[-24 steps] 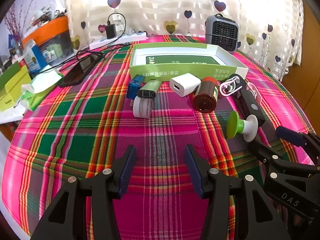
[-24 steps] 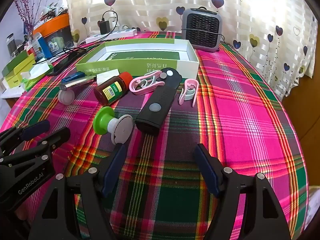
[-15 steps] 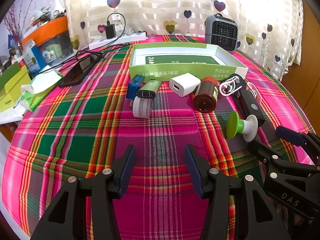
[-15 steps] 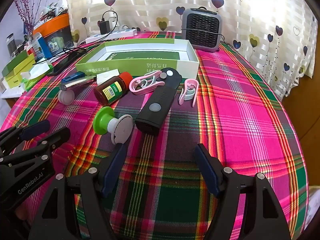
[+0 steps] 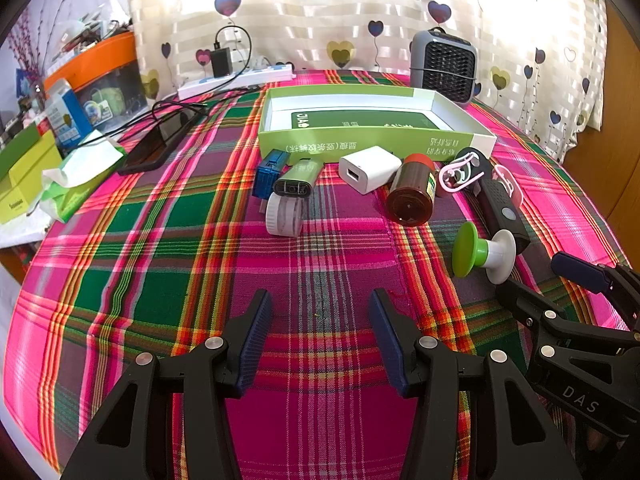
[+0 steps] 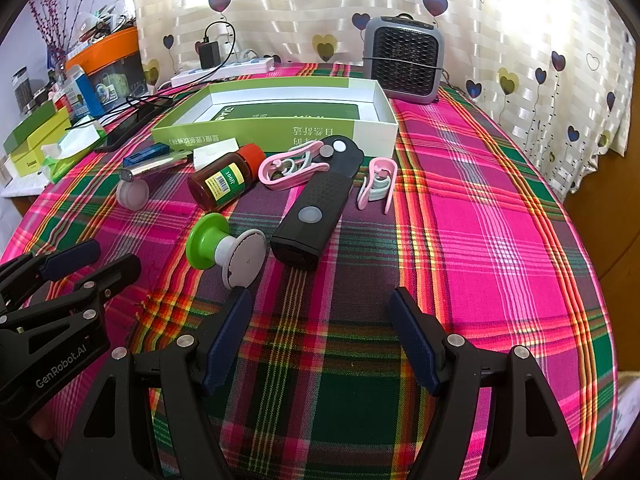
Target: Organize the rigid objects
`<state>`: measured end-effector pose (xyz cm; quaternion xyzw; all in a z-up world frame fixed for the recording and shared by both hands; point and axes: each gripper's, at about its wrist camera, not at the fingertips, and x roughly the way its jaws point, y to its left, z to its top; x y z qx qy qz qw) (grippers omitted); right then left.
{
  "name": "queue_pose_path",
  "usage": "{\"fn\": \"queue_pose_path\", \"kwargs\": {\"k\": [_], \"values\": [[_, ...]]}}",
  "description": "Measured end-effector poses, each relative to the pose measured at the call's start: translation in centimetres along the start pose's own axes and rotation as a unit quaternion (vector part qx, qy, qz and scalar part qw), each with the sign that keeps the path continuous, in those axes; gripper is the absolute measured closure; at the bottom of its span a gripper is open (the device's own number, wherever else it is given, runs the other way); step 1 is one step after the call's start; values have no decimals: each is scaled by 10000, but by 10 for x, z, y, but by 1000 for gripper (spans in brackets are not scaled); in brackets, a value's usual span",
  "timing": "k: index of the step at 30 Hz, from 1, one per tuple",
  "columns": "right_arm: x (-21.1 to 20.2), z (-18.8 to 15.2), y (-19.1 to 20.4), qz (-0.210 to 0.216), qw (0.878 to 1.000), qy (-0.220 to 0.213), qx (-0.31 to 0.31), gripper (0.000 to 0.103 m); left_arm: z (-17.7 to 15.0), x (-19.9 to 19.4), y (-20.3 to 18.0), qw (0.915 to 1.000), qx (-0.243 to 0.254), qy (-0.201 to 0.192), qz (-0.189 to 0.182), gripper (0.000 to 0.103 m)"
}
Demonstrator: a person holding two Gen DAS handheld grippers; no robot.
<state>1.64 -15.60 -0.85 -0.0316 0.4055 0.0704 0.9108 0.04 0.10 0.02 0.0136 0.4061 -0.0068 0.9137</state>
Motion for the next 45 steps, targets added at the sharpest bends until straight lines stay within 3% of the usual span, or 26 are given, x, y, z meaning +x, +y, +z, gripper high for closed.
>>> {"fn": "queue_pose_path", "kwargs": {"k": [10, 17, 24, 36, 45], "values": [[-2, -1, -2, 80, 10000, -6, -52, 32, 0, 6, -4, 9997, 107, 50, -204, 54], [-2, -1, -13, 16, 10000, 6, 50, 31, 6, 3, -11, 9962, 259, 100, -825, 54], [-4, -1, -35, -201, 9993, 29, 312, 31, 10, -7, -32, 9856, 576, 24, -1591, 54], [-4, -2, -53, -271, 9988, 26, 414, 31, 22, 4, -63, 9810, 815, 183, -1750, 54], [-3, 1, -55, -269, 9989, 65, 377, 31, 30, 19, -58, 9822, 517, 342, -1775, 54]]}}
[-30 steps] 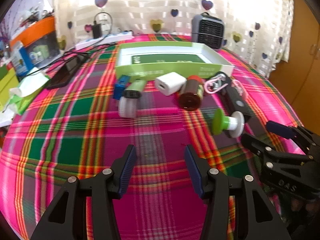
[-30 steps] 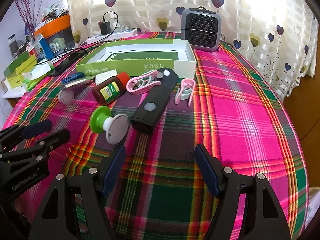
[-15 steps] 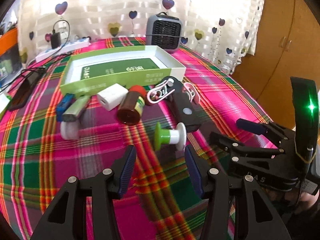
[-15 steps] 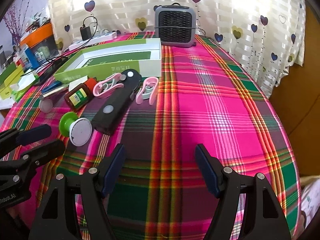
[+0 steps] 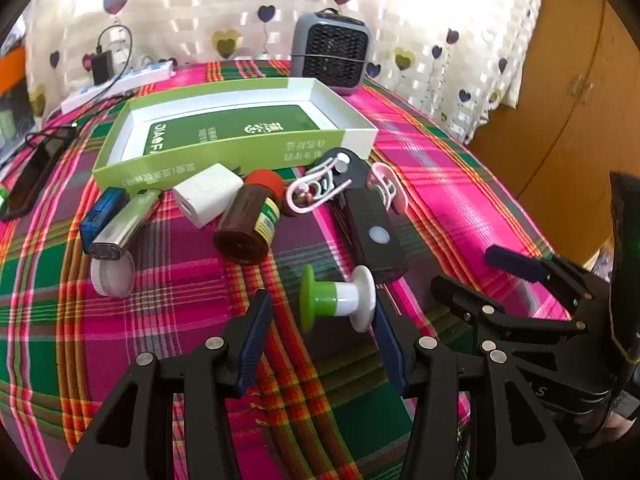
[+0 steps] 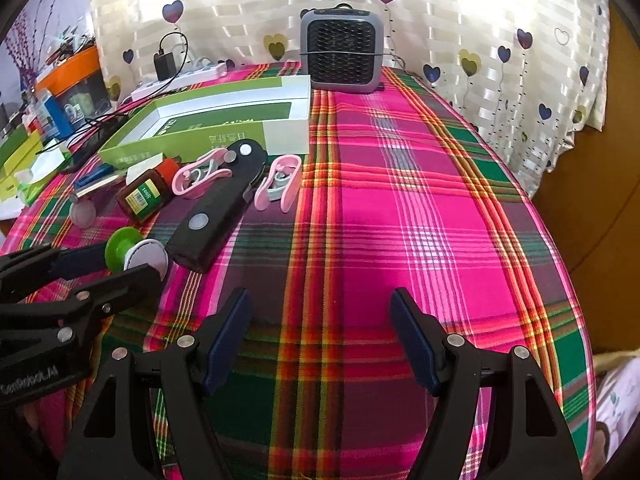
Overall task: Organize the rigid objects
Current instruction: 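Move left tool to the green-and-white spool while right tool approaches the black rectangular device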
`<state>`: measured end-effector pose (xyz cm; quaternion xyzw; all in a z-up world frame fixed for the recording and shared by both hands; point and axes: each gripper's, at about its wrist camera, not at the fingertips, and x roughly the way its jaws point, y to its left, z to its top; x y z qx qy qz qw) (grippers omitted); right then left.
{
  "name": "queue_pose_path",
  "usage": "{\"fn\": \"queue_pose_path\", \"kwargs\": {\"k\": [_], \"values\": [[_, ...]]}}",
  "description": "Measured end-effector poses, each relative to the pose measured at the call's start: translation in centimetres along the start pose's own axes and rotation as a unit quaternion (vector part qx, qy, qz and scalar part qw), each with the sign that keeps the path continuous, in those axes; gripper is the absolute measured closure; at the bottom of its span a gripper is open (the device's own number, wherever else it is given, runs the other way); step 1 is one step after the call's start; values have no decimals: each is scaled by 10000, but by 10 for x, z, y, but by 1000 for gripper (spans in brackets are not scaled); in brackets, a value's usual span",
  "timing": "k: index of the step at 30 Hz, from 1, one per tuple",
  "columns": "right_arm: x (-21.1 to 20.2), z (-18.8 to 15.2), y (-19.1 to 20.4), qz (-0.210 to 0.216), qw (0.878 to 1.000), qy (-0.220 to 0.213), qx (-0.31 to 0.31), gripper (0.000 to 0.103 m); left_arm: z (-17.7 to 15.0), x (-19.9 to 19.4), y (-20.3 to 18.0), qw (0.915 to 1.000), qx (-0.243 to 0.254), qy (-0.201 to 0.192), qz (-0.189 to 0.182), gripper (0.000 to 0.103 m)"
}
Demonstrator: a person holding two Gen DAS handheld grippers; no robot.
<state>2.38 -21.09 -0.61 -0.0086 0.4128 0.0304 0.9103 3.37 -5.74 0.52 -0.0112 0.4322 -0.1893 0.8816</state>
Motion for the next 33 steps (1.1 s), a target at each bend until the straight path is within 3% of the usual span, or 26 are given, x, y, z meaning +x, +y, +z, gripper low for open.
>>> {"fn": "queue_pose_path", "kwargs": {"k": [7, 13, 19, 33], "values": [[1, 2, 3, -10, 10000, 36, -33, 31, 3, 3, 1, 10000, 25, 24, -29, 54], [0, 5, 5, 22, 10000, 39, -17, 31, 6, 4, 2, 9998, 41, 79, -174, 69], [-1, 10, 7, 59, 10000, 37, 24, 31, 5, 3, 4, 9996, 75, 86, -252, 70], [4, 29, 26, 719, 9972, -118, 190, 31, -4, -15, 34, 9996, -183, -25, 193, 70]]}}
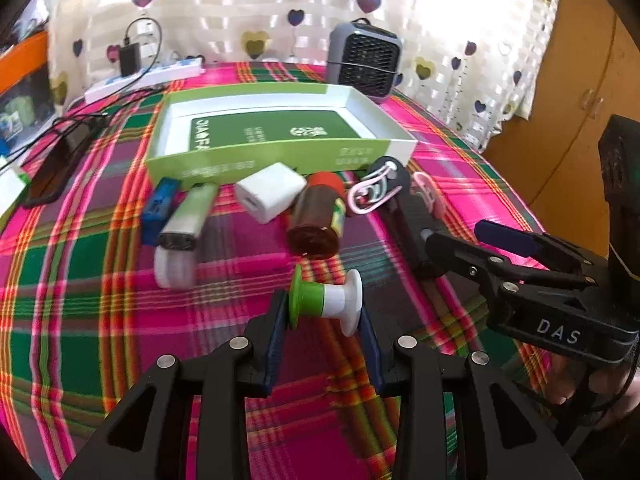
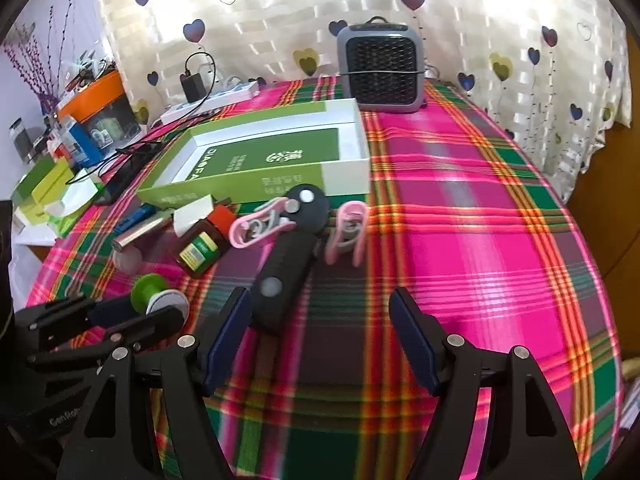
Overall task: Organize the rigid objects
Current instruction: 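Move left tool to the green-and-white spool while right tool approaches the black rectangular device, then close left tool on the spool while right tool grasps the black device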
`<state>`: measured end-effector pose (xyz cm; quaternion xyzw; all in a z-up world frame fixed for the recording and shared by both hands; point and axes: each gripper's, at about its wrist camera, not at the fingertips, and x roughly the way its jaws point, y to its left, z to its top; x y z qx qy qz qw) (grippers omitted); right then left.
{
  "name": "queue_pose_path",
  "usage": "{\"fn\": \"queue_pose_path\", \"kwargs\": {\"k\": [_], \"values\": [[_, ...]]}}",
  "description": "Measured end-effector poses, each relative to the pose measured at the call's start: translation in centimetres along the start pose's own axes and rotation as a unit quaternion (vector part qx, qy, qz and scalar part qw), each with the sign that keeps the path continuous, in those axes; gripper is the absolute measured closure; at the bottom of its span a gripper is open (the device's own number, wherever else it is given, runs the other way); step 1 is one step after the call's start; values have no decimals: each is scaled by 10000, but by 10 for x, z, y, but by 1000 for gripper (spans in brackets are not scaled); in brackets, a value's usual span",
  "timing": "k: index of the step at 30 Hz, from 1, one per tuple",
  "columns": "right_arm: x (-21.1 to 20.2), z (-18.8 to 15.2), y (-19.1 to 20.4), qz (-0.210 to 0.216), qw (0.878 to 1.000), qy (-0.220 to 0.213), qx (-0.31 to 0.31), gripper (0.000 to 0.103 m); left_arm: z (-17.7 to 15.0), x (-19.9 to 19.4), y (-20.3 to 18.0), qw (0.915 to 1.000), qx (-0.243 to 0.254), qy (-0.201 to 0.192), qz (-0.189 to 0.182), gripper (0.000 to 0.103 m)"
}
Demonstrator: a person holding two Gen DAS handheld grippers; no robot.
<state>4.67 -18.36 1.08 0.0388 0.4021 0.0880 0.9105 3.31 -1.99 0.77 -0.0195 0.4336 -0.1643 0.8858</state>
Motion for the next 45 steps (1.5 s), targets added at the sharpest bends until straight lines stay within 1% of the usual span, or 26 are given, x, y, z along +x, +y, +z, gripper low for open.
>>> {"fn": "queue_pose_path", "kwargs": {"k": [7, 11, 14, 18, 20, 24, 26, 29, 38, 45], "values": [[15, 5, 14, 91, 9998, 101, -128, 32, 0, 0, 5, 10000, -64, 1, -3, 70], [22, 6, 16, 10, 9997, 190, -154, 41, 0, 1, 5, 10000, -57, 2, -4, 70], [27, 6, 17, -51, 9995, 270, -181, 44, 0, 1, 4, 10000, -41, 2, 4, 70], [28, 7, 19, -98, 9993, 270, -234, 47, 1, 2, 3, 10000, -28, 3, 14, 70], [28, 7, 19, -143, 9992, 267, -254, 54, 1, 2, 3, 10000, -22, 4, 21, 70], [28, 7, 19, -166, 9992, 262, -270, 60, 1, 2, 4, 10000, -33, 0, 9, 70], [28, 7, 20, -182, 9991, 261, -270, 68, 1, 2, 3, 10000, -32, 1, 11, 70], [28, 7, 19, -210, 9990, 259, -285, 75, 1, 2, 4, 10000, -31, 2, 14, 70], [26, 7, 21, -230, 9991, 213, -301, 75, 4, -1, 2, 10000, 63, -42, 39, 70], [13, 11, 24, -150, 9991, 56, -384, 75, 17, -15, 1, 9997, 161, -167, 31, 70]]}}
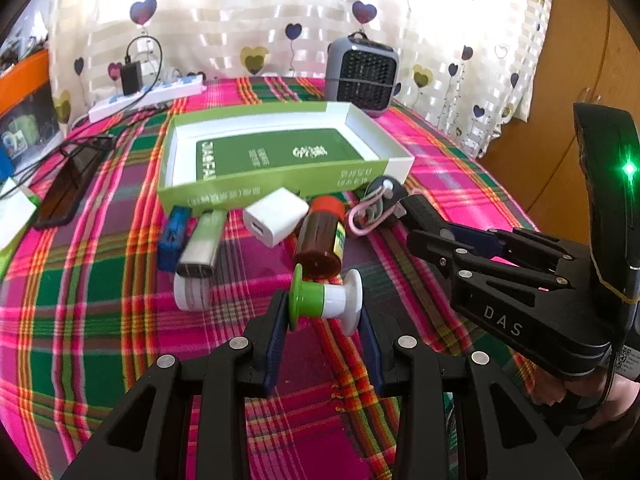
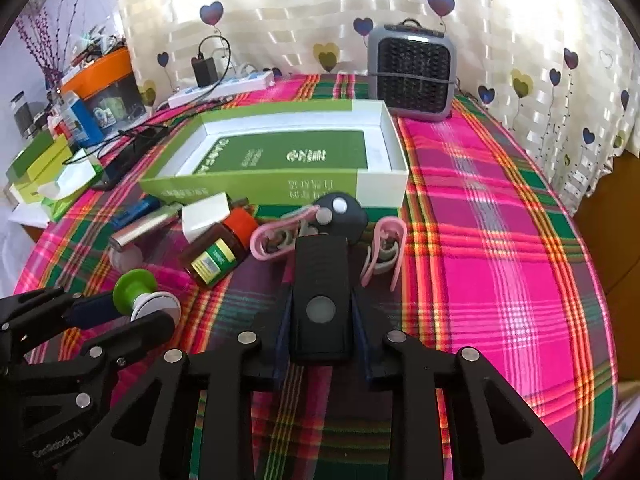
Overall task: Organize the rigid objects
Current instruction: 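Close left tool on the spool while right tool grasps the black device, then carry spool with left tool into the green box while right tool places black device there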
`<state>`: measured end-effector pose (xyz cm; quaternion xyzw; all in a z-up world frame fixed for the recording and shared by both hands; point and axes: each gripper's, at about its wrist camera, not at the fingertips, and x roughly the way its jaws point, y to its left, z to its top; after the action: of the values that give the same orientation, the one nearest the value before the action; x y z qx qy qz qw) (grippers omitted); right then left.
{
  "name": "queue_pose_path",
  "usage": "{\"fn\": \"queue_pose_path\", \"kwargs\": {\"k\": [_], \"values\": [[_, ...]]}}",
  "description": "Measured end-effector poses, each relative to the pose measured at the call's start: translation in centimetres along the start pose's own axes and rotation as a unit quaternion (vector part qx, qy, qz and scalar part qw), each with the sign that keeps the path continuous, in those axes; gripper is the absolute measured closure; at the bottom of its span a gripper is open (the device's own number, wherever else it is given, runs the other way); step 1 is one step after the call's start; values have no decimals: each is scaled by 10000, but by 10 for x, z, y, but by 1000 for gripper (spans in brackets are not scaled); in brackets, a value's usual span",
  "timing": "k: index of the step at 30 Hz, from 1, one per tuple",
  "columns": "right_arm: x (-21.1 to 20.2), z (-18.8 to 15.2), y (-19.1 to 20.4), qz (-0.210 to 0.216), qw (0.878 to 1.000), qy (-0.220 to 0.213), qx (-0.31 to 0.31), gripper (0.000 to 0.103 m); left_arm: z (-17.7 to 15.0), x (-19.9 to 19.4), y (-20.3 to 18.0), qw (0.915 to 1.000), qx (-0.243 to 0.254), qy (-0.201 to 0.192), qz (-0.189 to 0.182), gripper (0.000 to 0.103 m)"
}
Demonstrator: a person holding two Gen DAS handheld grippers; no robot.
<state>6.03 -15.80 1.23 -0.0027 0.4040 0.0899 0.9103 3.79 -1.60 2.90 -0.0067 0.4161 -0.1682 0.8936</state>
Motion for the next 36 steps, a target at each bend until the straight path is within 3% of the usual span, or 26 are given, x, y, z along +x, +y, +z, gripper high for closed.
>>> {"fn": "queue_pose_path", "kwargs": {"k": [6, 18, 26, 36], "values": [[-10, 16, -1, 97, 9998, -168, -27, 75, 23, -4, 6, 9997, -59, -23, -221, 70], [-4, 64, 1, 297, 9990, -284, -149, 75, 77, 10, 24, 9999, 52, -83, -56, 70], [26, 97, 4, 479, 9986, -121, -201, 75, 115, 41, 50, 10000, -13, -13, 55, 70], [80, 124, 4, 489, 9982, 266, -232, 75, 139, 85, 80, 9992, -183, 240, 271, 70]]}}
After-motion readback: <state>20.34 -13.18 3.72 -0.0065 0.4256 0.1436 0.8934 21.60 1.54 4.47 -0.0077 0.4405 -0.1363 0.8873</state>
